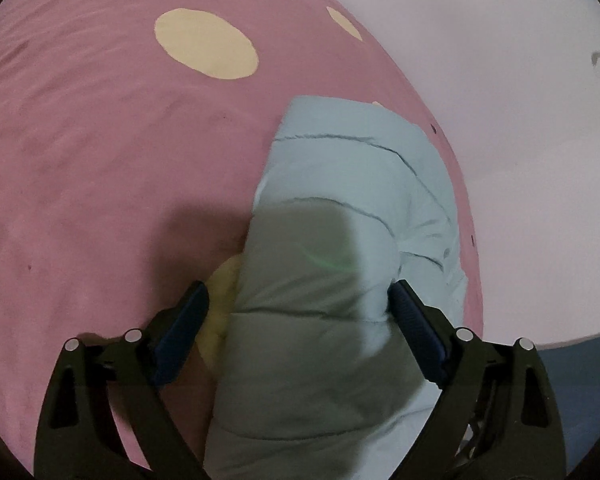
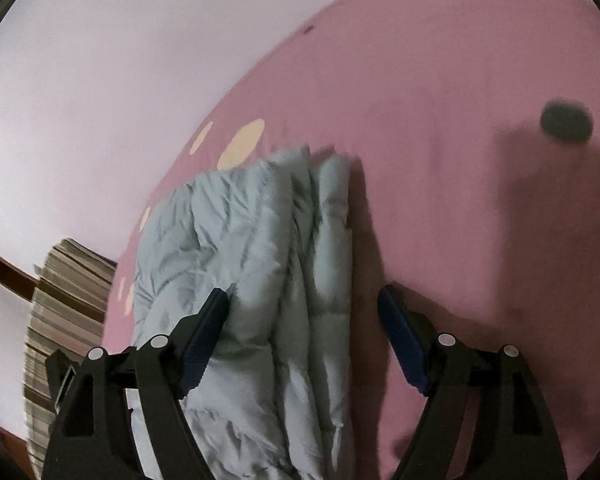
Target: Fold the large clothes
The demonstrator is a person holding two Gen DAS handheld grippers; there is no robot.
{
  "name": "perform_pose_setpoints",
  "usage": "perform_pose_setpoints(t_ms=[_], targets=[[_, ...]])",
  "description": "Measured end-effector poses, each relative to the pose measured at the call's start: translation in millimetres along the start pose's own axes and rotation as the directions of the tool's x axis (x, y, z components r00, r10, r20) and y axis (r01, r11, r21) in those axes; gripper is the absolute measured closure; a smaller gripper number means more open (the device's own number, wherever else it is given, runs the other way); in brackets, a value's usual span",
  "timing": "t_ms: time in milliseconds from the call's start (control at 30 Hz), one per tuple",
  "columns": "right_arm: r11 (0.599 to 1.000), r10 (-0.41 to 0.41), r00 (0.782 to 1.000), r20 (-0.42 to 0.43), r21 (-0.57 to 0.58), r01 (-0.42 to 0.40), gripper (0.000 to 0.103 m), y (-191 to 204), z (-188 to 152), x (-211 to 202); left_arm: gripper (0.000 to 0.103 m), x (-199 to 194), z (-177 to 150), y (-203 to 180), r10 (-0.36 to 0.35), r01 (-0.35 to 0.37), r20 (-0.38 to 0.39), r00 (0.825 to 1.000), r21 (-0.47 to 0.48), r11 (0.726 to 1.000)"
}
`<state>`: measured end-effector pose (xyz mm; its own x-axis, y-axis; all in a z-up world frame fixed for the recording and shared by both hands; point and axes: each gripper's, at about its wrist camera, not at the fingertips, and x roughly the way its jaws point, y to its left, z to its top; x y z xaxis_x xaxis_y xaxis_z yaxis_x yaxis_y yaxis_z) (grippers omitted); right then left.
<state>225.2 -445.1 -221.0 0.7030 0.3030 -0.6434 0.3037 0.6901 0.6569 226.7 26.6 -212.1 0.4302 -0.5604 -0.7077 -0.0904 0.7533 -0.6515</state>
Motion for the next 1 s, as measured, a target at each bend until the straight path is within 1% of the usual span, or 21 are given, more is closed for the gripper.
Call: perform_pose_setpoints(t_ms=[67,167,200,267,300,367,433,467,500,533,567,633,667,733,833,933,1000], targets=[[1.000,0.000,1.000,0.003,-0.020,0.000,0.027,-2,2,-1,0.010,3,-1,0,-0.019,0.019,-0.008,1.000,-0.011,1.000],[0.999,0.029,0.999,-0.029,-0.030,-0.030,0.026,-2,3,1,0.010,9,-5,-2,-0.052,0.052,-0.031,0.998,-0.008,0.999],[0.998,0.047,0.998,-0.044,-0.029,-0.048,0.026,-3,1,3,0.013,10,-8,-4,-0.057,0.057,-0.036,0.998,-0.001,0.998],[0.998,0.038,0.998,-0.047,-0.052,-0.041,0.028,-1,-5,2,0.019,12,-11,-6,-0.042,0.043,-0.033,0.999,0.011,0.999],[0.997,0.031,0.999,-0.039,-0.063,-0.033,0.029,-2,-5,1,0.023,13,-13,-6,-0.042,0.043,-0.027,0.999,0.010,0.999],[0.998,0.043,0.998,-0.039,-0.049,-0.045,0.044,-3,-11,-1,0.028,13,-15,-6,-0.045,0.045,-0.025,0.999,0.005,0.999],[0.997,0.069,0.996,-0.049,-0.024,-0.070,0.050,-6,-14,0,0.036,12,-18,-7,-0.043,0.043,-0.021,0.999,0.006,0.999],[0.997,0.077,0.996,-0.052,-0.023,-0.078,0.054,-7,-16,-2,0.038,13,-21,-8,-0.039,0.040,-0.018,0.999,0.010,0.999],[0.996,0.088,0.995,-0.057,-0.017,-0.089,0.057,-10,-17,-3,0.042,13,-22,-9,-0.034,0.034,-0.013,0.999,0.016,0.999],[0.995,0.104,0.993,-0.061,-0.003,-0.104,0.061,-13,-17,-5,0.046,11,-25,-10,-0.031,0.031,-0.007,0.999,0.021,0.999],[0.994,0.113,0.992,-0.062,0.005,-0.113,0.065,-13,-19,-5,0.048,9,-30,-10,-0.030,0.030,-0.002,1.000,0.024,0.999],[0.992,0.127,0.990,-0.056,0.002,-0.128,0.070,-15,-20,-8,0.056,7,-35,-14,-0.022,0.021,0.014,1.000,0.036,0.999],[0.991,0.131,0.990,-0.049,-0.003,-0.131,0.072,-15,-21,-11,0.058,4,-37,-18,-0.014,0.013,0.024,1.000,0.054,0.998],[0.991,0.129,0.991,-0.039,-0.014,-0.130,0.075,-11,-21,-10,0.064,-2,-41,-28,0.007,-0.011,0.046,0.999,0.090,0.996],[0.990,0.133,0.991,-0.027,-0.039,-0.134,0.077,-4,-19,-16,0.068,-9,-35,-37,0.032,-0.041,0.081,0.996,0.116,0.992],[0.986,0.151,0.988,-0.028,-0.071,-0.153,0.078,8,-19,-14,0.069,-20,-32,-37,0.038,-0.051,0.114,0.993,0.118,0.992],[0.982,0.168,0.985,-0.033,-0.081,-0.171,0.078,15,-16,-10,0.069,-32,-29,-31,0.041,-0.056,0.134,0.990,0.113,0.992]])
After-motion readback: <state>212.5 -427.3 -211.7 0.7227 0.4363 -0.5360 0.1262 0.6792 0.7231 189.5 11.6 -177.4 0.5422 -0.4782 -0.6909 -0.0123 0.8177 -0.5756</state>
